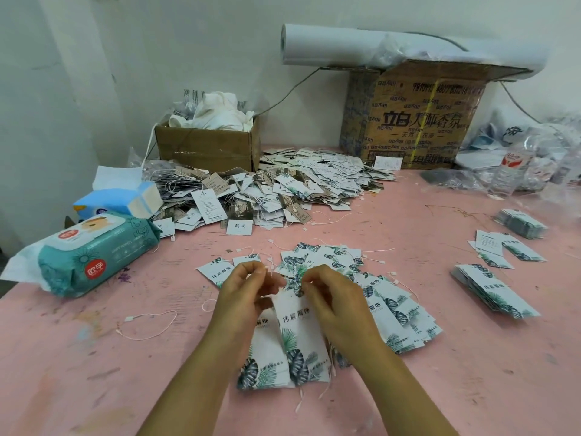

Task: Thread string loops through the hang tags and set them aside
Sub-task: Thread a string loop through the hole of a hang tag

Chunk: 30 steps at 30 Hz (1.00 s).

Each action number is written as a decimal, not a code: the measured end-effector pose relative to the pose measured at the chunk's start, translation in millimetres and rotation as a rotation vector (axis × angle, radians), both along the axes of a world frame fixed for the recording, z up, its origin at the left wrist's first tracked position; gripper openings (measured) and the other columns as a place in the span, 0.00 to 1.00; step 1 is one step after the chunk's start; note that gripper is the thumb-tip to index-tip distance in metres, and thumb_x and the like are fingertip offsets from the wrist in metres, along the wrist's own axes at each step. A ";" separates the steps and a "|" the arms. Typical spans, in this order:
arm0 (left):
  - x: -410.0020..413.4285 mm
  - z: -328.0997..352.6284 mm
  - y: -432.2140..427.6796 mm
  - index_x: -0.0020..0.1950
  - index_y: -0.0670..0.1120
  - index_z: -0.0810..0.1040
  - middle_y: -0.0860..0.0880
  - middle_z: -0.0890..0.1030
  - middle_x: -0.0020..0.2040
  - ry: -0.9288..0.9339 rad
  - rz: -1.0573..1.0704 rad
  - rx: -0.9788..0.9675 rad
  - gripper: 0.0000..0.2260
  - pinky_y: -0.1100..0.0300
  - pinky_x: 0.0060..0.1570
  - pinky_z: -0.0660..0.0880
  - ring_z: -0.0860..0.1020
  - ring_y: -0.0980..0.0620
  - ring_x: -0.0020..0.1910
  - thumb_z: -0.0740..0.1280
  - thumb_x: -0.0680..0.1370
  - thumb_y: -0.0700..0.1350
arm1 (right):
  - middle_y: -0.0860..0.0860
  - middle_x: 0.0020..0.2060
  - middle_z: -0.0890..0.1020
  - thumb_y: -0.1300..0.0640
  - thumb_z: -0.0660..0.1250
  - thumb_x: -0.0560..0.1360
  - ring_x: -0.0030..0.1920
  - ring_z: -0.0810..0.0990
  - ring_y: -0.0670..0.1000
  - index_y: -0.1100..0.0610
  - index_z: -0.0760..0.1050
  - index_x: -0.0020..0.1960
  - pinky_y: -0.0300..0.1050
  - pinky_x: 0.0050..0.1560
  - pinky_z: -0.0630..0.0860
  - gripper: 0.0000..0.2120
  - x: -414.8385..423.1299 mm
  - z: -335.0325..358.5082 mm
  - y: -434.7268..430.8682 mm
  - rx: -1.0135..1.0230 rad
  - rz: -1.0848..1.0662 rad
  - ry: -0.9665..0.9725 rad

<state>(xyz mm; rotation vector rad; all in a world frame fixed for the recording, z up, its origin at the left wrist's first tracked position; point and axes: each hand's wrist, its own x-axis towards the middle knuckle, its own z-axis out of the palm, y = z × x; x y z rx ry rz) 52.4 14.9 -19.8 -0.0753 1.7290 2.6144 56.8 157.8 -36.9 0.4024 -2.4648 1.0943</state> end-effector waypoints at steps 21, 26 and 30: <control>-7.0 -12.7 -17.5 0.39 0.50 0.80 0.53 0.84 0.33 0.225 0.196 -0.478 0.10 0.71 0.37 0.74 0.82 0.58 0.36 0.72 0.70 0.35 | 0.51 0.30 0.79 0.72 0.61 0.75 0.31 0.78 0.45 0.60 0.79 0.45 0.35 0.33 0.75 0.11 -10.7 4.5 29.8 -0.631 -0.072 -0.206; -3.3 -10.9 -13.3 0.36 0.54 0.80 0.57 0.83 0.33 0.256 0.196 -0.540 0.11 0.72 0.38 0.73 0.81 0.61 0.35 0.74 0.68 0.37 | 0.53 0.30 0.82 0.74 0.63 0.73 0.31 0.81 0.49 0.61 0.76 0.47 0.38 0.33 0.77 0.11 -6.5 9.5 23.4 -0.775 0.048 -0.182; 0.1 -9.1 -10.4 0.37 0.55 0.79 0.57 0.83 0.34 0.318 0.165 -0.609 0.11 0.71 0.38 0.73 0.79 0.61 0.35 0.72 0.71 0.38 | 0.53 0.29 0.82 0.74 0.64 0.72 0.29 0.81 0.50 0.61 0.75 0.41 0.39 0.32 0.78 0.10 -3.8 12.0 17.1 -0.770 0.121 -0.171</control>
